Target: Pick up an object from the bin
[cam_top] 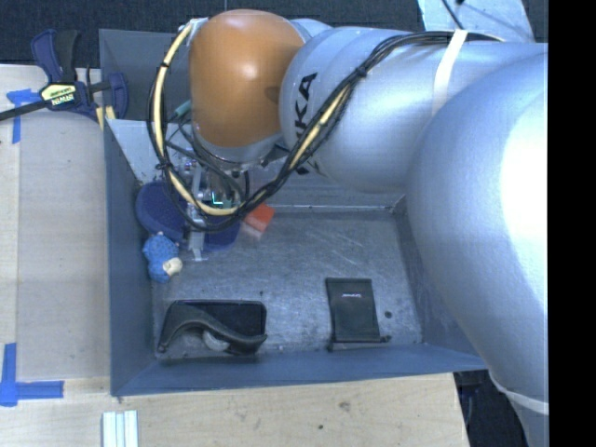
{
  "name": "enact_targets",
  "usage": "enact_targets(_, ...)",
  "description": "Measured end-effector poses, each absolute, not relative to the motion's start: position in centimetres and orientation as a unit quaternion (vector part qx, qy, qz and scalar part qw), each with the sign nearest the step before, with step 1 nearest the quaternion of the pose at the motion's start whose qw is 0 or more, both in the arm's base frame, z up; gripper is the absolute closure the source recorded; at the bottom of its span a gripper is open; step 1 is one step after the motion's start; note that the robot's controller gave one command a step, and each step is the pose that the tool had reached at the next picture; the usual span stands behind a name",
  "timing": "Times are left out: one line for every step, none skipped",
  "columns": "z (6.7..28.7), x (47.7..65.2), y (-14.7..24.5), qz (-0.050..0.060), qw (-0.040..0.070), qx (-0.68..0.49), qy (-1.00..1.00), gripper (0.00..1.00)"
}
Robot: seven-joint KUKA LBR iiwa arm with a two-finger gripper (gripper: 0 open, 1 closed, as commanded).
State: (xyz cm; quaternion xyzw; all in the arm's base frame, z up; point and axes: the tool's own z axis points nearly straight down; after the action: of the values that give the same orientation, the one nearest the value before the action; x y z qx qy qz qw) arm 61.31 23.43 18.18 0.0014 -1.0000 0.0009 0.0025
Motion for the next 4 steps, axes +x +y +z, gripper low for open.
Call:
enact_targets(9.7,61.8,15.4,0.001,0.0,0.205,-0.979,0.0)
enact_targets(7.3,61.9,14.4,-0.003,-0.006,0.185,-0.983,0.0)
enact_targets(7.8,62.2,14.4,-0.002,-0.011,0.183,-0.983,1.0)
enact_targets(21.5,60.8,15.9,-0.001,-0.007,0.167,-0.986,1.0)
